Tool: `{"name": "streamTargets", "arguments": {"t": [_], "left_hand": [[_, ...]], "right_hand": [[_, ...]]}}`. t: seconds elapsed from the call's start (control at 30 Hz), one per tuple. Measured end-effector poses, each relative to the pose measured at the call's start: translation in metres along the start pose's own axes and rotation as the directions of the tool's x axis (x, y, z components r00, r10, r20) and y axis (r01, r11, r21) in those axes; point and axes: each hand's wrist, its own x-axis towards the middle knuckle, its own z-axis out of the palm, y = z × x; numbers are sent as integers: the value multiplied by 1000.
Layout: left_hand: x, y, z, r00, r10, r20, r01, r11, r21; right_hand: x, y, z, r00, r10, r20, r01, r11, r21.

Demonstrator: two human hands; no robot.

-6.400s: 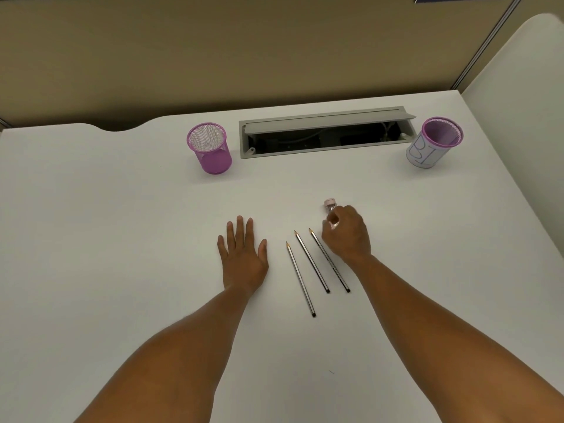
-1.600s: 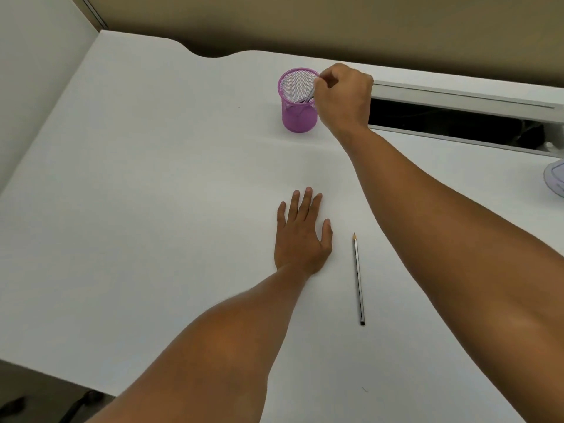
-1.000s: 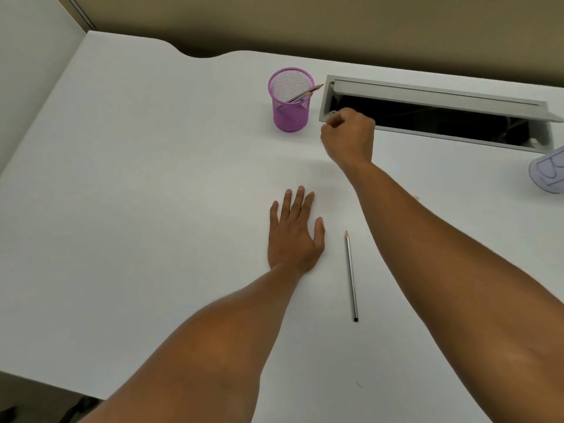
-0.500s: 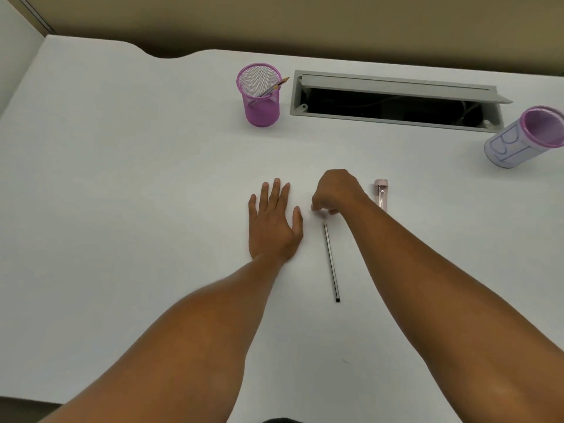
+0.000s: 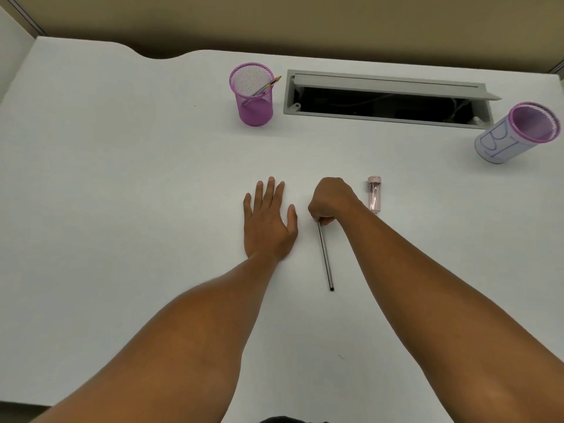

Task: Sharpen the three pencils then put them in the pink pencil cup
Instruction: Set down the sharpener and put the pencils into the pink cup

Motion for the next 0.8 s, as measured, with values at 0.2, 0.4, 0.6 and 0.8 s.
{"name": "streamTargets", "arguments": {"t": [0.2, 0.4, 0.6, 0.8], "left_hand": [[1, 0, 1, 1000, 2, 1, -2, 1000, 9], [1, 1, -1, 1000, -7, 24, 7, 1000, 1], [2, 1, -1, 999, -16, 31, 15, 1000, 4], [2, 2, -2, 999, -17, 37, 17, 1000, -4]], "right_hand": [[5, -21, -53, 937, -111, -331, 141, 988, 67], [-7, -57, -117, 726, -95, -681, 398, 866, 304], [-10, -92, -148, 547, 7, -837, 635, 648, 420], [11, -104, -141, 524, 19, -851, 635, 657, 406]]}}
